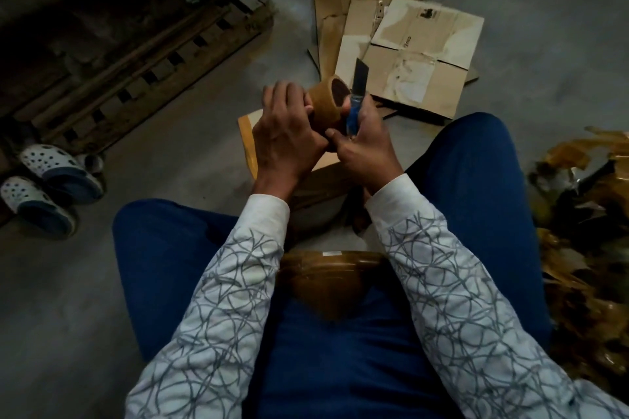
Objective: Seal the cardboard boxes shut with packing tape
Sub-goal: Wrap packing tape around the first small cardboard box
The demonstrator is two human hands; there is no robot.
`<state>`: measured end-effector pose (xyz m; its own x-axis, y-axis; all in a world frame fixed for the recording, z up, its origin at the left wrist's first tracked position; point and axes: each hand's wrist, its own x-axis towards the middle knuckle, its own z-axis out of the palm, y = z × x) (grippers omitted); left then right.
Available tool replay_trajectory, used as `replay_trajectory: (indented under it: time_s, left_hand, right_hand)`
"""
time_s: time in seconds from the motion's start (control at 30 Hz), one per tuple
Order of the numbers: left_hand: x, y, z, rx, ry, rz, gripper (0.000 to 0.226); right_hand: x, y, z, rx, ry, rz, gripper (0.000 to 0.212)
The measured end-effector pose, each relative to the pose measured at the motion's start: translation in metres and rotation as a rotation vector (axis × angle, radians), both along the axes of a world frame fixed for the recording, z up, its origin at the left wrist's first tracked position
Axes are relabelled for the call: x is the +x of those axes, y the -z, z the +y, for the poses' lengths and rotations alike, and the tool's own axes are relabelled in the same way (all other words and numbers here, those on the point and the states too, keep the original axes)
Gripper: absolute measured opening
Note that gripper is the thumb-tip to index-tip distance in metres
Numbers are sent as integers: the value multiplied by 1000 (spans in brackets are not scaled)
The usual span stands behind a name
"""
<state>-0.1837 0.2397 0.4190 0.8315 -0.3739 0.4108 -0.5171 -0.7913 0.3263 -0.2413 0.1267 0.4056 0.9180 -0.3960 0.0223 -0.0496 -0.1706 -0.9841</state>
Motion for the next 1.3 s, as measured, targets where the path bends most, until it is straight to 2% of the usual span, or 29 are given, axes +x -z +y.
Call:
replay_trajectory:
  time_s: [0.07,0.13,0.23,0.33,0.4,0.43,0.5,0.57,0.73,0.87,1.0,1.17,1.3]
  left_hand:
    - [-8,-3,-3,-52,-38,90,42]
    - [-18,-10,-7,-117,-76,231,35]
    - [-23,-19,-15,-377,-192,538,7]
    - [-20,-20,-11,-612,-221,655,7]
    - [-19,-19,-6,-671,-179,608,21]
    - [-18,-18,-3,-635,-152,540,33]
    - [-13,-14,3,-419,-85,362,55]
    - [-6,-11,5,-246,-28,271,64]
    - [1,-4,11,-277,44,166,42]
    - [-2,-2,10,-320,72,108,34]
    - [-1,-2,10,-329,42,81,17]
    - [1,-6,11,-221,6,36,8]
    - [-2,-5,7,-215,-48,83,6]
  right_hand:
    - [1,4,2,-79,34,-29,37]
    - [1,8,4,-130,54,-44,38]
    - [2,10,5,-166,66,-35,48]
    - [4,11,4,-62,54,-26,42]
    - [4,9,0,30,56,-9,38]
    - [3,8,-2,78,54,4,38]
    - [2,5,-5,171,32,11,39]
    - [1,3,-6,234,18,7,40]
    - [-1,-1,-12,343,-24,35,41]
    - [-4,-4,-17,326,-52,31,44]
    - [-5,-2,-17,224,-62,34,44]
    - [-3,-1,-11,201,-61,46,41]
    - [-1,1,-5,5,-18,55,35]
